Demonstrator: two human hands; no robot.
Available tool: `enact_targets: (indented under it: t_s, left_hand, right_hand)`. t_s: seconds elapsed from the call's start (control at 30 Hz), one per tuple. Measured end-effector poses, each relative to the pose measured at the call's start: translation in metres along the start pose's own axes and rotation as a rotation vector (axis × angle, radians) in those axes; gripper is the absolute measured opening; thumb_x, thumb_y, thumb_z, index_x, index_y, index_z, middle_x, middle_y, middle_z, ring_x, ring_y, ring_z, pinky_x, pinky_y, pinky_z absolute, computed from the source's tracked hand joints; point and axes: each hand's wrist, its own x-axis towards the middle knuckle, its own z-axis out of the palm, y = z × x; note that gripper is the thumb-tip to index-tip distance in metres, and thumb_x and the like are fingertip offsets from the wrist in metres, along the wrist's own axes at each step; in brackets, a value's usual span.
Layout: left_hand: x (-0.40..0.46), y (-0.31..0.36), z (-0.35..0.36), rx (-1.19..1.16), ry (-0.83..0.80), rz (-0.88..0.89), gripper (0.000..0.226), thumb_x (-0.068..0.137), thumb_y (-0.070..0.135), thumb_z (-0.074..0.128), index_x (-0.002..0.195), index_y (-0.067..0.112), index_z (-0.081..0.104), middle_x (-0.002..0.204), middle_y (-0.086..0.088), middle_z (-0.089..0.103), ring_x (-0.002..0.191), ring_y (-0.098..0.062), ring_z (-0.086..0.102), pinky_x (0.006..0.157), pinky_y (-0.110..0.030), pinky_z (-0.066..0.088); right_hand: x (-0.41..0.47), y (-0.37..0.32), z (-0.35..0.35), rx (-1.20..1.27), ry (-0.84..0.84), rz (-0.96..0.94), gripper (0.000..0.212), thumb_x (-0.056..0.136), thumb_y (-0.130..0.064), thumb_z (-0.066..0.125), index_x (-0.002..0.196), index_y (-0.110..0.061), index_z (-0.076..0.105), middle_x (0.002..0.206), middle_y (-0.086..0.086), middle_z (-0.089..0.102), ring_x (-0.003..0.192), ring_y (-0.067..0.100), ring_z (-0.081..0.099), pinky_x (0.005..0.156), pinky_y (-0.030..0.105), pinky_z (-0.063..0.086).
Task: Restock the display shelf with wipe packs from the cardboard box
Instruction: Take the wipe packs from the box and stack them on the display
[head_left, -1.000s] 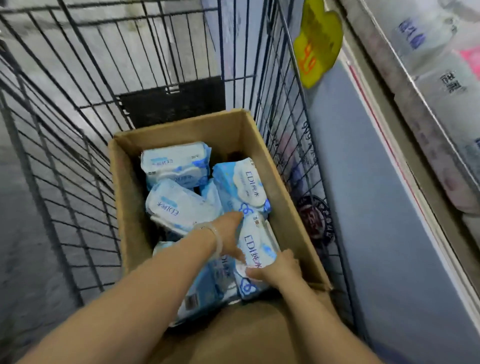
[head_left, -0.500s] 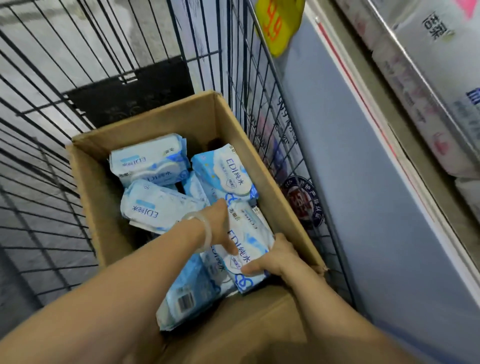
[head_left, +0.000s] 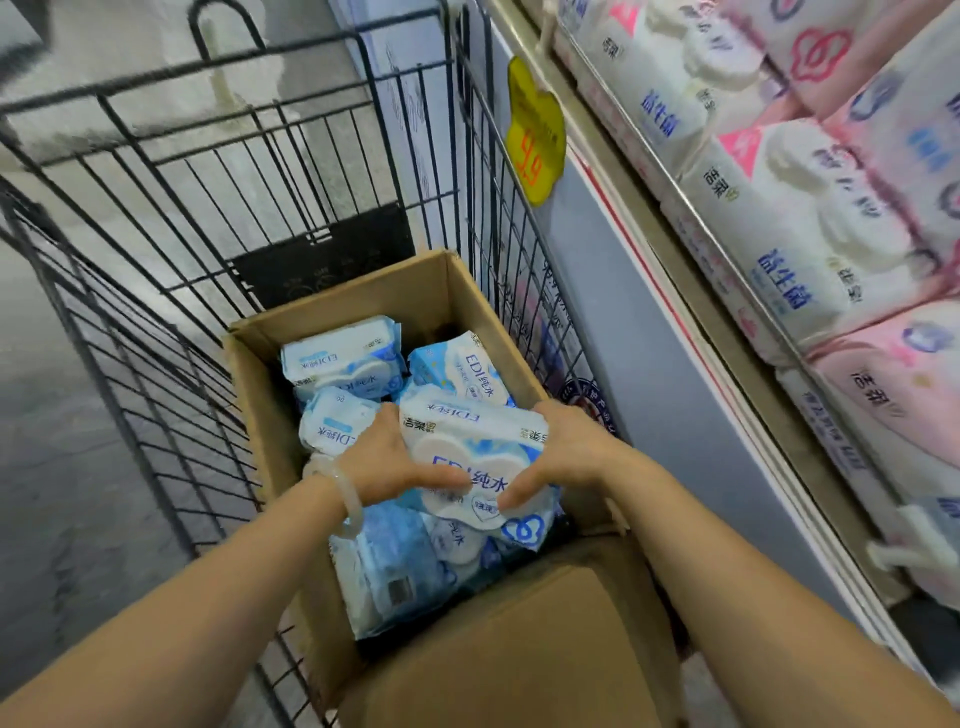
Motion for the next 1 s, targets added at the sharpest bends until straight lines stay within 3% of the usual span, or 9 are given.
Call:
enact_targets:
  t_s: [0.1, 0.2, 0.3, 0.43, 0.57, 0.7, 0.8, 0.9, 1.0]
  left_hand:
    - [-0.021, 0.026, -0.014, -0.061, 0.045, 0.07, 0.104, 0.031, 0.043, 0.097, 0.116, 0.012, 0.047, 0.109, 0.004, 0.065, 0.101, -0.013, 0.062, 0.092, -0.038, 0.051]
    - [-0.049, 0.057, -0.026, -0.056, 0.056, 0.188, 0.09, 0.032, 0.037, 0.096, 0.11, 0.015, 0.055, 0.1, 0.008, 0.07, 0.092, -0.007, 0.066, 0.083, -0.026, 0.054]
    - [-0.083, 0.086, -0.034, -0.023, 0.007, 0.311, 0.064, 0.035, 0.039, 0.089, 0.095, 0.028, 0.07, 0.095, 0.008, 0.076, 0.09, -0.007, 0.071, 0.08, -0.027, 0.058]
    - [-0.12, 0.13, -0.036, -0.026, 0.024, 0.427, 0.048, 0.05, 0.019, 0.092, 0.092, 0.027, 0.069, 0.09, 0.009, 0.077, 0.086, -0.007, 0.072, 0.076, -0.029, 0.058]
    - [-0.159, 0.184, -0.019, 0.05, 0.11, 0.554, 0.048, 0.055, 0.009, 0.091, 0.089, 0.029, 0.063, 0.076, 0.022, 0.074, 0.073, 0.007, 0.069, 0.067, -0.016, 0.056]
    - [-0.206, 0.238, 0.027, 0.034, 0.087, 0.664, 0.057, 0.036, 0.036, 0.09, 0.089, 0.039, 0.071, 0.093, 0.005, 0.077, 0.091, -0.017, 0.073, 0.084, -0.045, 0.057]
    - [-0.233, 0.27, 0.08, 0.037, 0.034, 0.736, 0.064, 0.033, 0.048, 0.092, 0.093, 0.037, 0.073, 0.098, -0.002, 0.076, 0.096, -0.026, 0.072, 0.087, -0.053, 0.054]
    - [-0.252, 0.299, 0.144, 0.093, 0.062, 0.786, 0.065, 0.039, 0.046, 0.093, 0.096, 0.027, 0.069, 0.097, 0.0, 0.075, 0.096, -0.023, 0.07, 0.089, -0.049, 0.053]
    - [-0.262, 0.328, 0.205, 0.181, 0.025, 0.831, 0.043, 0.058, 0.021, 0.09, 0.094, 0.028, 0.068, 0.087, 0.015, 0.076, 0.085, -0.002, 0.071, 0.084, -0.029, 0.057]
  right_hand:
    - [-0.022, -0.014, -0.012, -0.017, 0.078, -0.069, 0.064, 0.043, -0.026, 0.096, 0.085, -0.032, 0.047, 0.1, -0.006, 0.061, 0.093, 0.012, 0.058, 0.075, 0.02, 0.049]
    - [-0.05, -0.03, -0.027, -0.032, 0.078, -0.129, 0.055, 0.052, -0.021, 0.094, 0.075, -0.03, 0.044, 0.079, -0.017, 0.054, 0.073, 0.001, 0.055, 0.057, 0.014, 0.042]
    - [-0.079, -0.046, -0.043, -0.115, 0.106, -0.193, 0.054, 0.053, -0.03, 0.093, 0.078, -0.029, 0.045, 0.082, -0.013, 0.054, 0.078, 0.01, 0.056, 0.057, 0.02, 0.043]
    - [-0.123, -0.055, -0.068, -0.153, 0.187, -0.246, 0.063, 0.051, -0.031, 0.093, 0.097, -0.015, 0.053, 0.104, 0.004, 0.063, 0.092, 0.021, 0.062, 0.081, 0.04, 0.056]
    - [-0.179, -0.044, -0.101, -0.121, 0.274, -0.315, 0.067, 0.049, -0.026, 0.093, 0.105, -0.013, 0.057, 0.109, 0.005, 0.066, 0.098, 0.023, 0.064, 0.087, 0.042, 0.056]
    - [-0.248, -0.007, -0.139, -0.064, 0.364, -0.347, 0.07, 0.051, -0.021, 0.092, 0.111, -0.016, 0.058, 0.108, 0.002, 0.067, 0.099, 0.021, 0.064, 0.089, 0.04, 0.055]
    - [-0.301, 0.038, -0.162, -0.028, 0.414, -0.35, 0.071, 0.05, -0.018, 0.093, 0.113, -0.016, 0.058, 0.109, 0.003, 0.069, 0.097, 0.022, 0.067, 0.087, 0.04, 0.057]
    - [-0.35, 0.095, -0.182, -0.014, 0.484, -0.35, 0.064, 0.053, -0.017, 0.092, 0.107, -0.017, 0.059, 0.108, -0.001, 0.068, 0.097, 0.02, 0.066, 0.087, 0.038, 0.057]
    - [-0.387, 0.151, -0.204, 0.003, 0.522, -0.332, 0.058, 0.054, -0.014, 0.091, 0.101, -0.014, 0.058, 0.103, 0.004, 0.069, 0.094, 0.023, 0.068, 0.084, 0.04, 0.059]
